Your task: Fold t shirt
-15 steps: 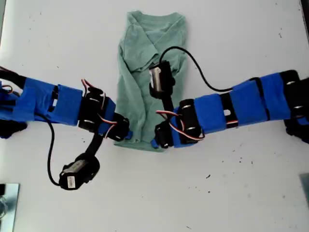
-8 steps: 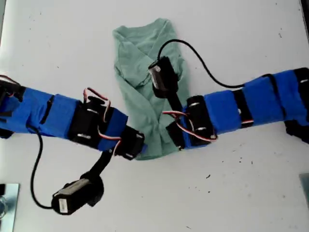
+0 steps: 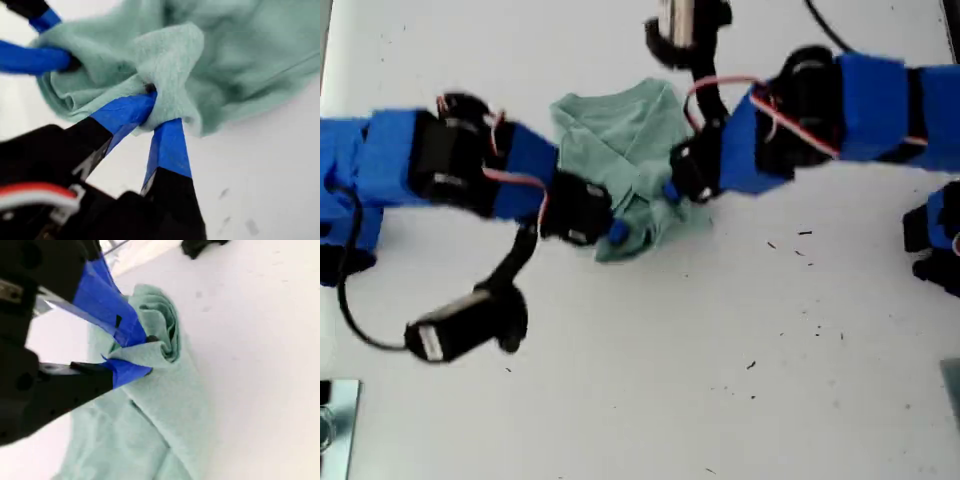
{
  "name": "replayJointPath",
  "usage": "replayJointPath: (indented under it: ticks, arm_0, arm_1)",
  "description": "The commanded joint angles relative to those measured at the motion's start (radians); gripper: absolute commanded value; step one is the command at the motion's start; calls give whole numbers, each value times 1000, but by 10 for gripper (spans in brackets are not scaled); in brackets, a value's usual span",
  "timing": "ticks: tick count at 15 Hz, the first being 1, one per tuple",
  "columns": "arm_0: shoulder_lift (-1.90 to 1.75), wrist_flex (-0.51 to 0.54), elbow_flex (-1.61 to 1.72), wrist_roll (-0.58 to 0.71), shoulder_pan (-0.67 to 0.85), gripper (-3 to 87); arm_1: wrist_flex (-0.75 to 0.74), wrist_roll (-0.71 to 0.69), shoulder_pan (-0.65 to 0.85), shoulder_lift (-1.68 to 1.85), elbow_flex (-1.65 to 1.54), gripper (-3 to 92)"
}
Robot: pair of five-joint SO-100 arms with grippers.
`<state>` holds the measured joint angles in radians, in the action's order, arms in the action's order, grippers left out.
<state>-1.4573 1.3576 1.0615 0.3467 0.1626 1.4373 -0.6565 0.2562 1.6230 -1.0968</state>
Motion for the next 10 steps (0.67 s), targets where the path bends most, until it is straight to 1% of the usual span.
replayJointPath:
  ticks: [1,2,3,4,5,6,7,8,9,10]
  arm_0:
    - [-143,41,-17,112,285,-2]
    - [-158,49,-17,132,333,-2]
    - [-161,54,-17,143,350,-2]
    - [-161,52,-14,150,359,-1]
    - [-163,46,-9,167,373,239]
    - [-193,60,20,156,403,311]
    - [-256,49,107,146,448,344]
    - [-316,49,192,152,500,360]
    - [-413,23,324,152,535,349]
    - [-548,-49,508,143,555,330]
  arm_1:
    - [-95,-140,195,20,44,-10]
    - [-109,-163,230,2,49,-10]
    - [-123,-179,249,-3,49,-11]
    - [-144,-209,268,-6,43,15]
    - [-130,-215,296,-20,55,374]
    - [-124,-250,331,0,52,478]
    - [-103,-232,390,67,11,405]
    - [-107,-215,460,184,-83,353]
    - [-126,-202,534,336,-209,323]
    - [-175,-181,606,522,-396,312]
